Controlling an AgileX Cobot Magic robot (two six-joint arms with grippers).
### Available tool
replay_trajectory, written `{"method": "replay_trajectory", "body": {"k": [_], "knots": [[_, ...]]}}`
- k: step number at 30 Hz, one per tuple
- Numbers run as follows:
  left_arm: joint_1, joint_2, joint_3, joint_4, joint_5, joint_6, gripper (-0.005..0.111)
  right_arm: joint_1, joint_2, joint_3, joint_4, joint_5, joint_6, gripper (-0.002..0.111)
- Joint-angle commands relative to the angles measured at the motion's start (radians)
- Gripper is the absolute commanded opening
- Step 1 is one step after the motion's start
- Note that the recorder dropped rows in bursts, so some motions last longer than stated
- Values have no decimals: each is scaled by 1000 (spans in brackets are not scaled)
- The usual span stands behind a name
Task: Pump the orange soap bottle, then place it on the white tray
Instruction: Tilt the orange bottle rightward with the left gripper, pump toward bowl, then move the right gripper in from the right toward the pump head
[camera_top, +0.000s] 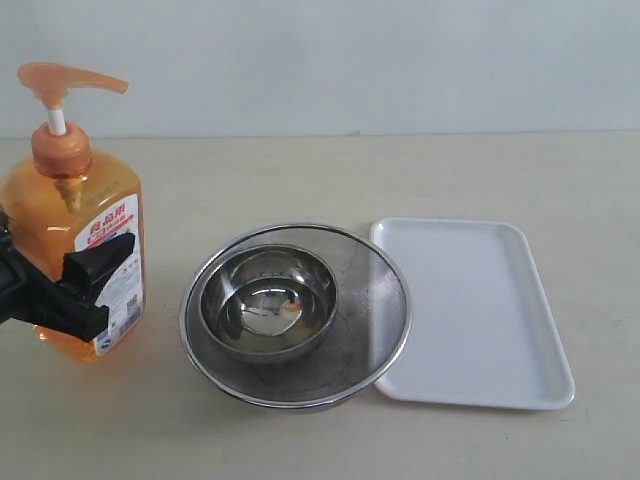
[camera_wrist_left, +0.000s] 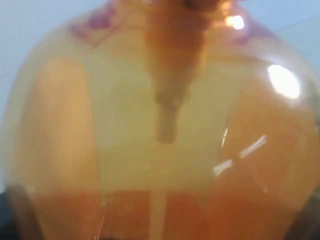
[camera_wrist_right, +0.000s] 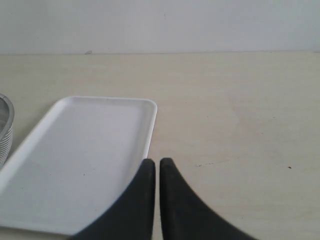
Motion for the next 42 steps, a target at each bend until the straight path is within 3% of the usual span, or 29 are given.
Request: {"method": "replay_trajectory", "body": {"k": [1, 5, 9, 12, 16, 21, 31, 36, 38, 42], "knots": [[-1, -86, -43, -14, 112, 21, 5, -7, -4, -1, 1, -6, 0, 0], [-34, -118, -107, -14, 318, 24, 5, -7, -4, -1, 1, -6, 2, 0], [-78, -132, -133, -51, 380, 62, 5, -7, -4, -1, 1, -6, 2, 0], [-110, -138, -133, -194, 380, 197, 5, -7, -4, -1, 1, -6, 2, 0], [-152, -138, -134, -492, 321, 443, 5, -7, -4, -1, 1, -6, 2, 0], [-214, -138, -145, -565, 321, 538, 5, -7, -4, -1, 1, -6, 2, 0], [-322, -137, -151, -873, 278, 780, 5, -7, -4, -1, 1, -8, 2, 0], [-395, -99, -151, -885, 275, 818, 5, -7, -4, -1, 1, -8, 2, 0], [-443, -47, -151, -885, 253, 914, 5, -7, -4, -1, 1, -8, 2, 0], [-452, -4, -151, -1017, 159, 989, 5, -7, -4, -1, 1, -8, 2, 0]]}}
